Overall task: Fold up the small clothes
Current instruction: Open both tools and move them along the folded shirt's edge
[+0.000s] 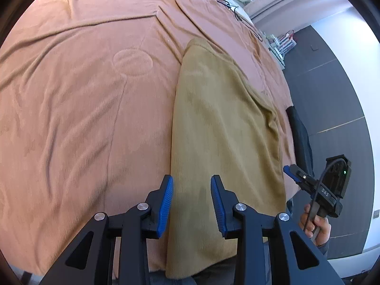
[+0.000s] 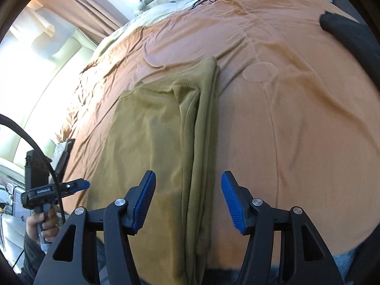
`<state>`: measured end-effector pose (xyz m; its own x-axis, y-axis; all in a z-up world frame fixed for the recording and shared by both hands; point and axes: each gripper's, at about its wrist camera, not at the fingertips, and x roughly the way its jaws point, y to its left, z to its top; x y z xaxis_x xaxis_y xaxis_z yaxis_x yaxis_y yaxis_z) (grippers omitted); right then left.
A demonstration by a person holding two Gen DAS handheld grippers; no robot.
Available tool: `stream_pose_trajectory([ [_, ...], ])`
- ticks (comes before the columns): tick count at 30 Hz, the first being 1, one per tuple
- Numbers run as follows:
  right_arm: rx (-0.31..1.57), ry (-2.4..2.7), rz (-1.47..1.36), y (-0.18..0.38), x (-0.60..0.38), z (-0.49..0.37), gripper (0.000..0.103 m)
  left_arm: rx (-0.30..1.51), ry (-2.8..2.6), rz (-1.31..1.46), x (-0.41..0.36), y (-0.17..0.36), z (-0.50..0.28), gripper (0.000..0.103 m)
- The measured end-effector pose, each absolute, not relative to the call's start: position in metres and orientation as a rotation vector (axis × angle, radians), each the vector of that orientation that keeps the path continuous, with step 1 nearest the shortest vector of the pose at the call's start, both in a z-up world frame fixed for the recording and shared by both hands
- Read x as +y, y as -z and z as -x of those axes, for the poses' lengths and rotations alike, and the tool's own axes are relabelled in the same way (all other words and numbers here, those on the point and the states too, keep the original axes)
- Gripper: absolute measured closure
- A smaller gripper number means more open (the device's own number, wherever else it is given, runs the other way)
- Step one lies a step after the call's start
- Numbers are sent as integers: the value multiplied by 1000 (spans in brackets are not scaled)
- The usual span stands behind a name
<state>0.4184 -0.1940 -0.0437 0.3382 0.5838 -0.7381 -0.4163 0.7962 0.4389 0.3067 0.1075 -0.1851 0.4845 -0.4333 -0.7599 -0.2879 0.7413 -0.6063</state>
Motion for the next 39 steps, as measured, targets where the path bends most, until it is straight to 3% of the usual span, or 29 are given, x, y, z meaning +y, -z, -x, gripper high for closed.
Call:
stream_pose_trajectory([
  [20, 1066, -525, -31, 60, -127, -496, 47, 1084, 79, 779, 135, 191, -356, 69],
  [23, 1032, -496, -15, 55, -127, -498, 55, 1085, 79, 779, 136, 192, -362, 69],
  [30, 1030, -528, -82, 55, -138, -495, 57, 1081, 90, 772, 135, 192, -382, 69],
  [39, 1195, -722, -308, 74, -169, -501, 57, 1086, 99, 781, 135, 197, -405, 69],
])
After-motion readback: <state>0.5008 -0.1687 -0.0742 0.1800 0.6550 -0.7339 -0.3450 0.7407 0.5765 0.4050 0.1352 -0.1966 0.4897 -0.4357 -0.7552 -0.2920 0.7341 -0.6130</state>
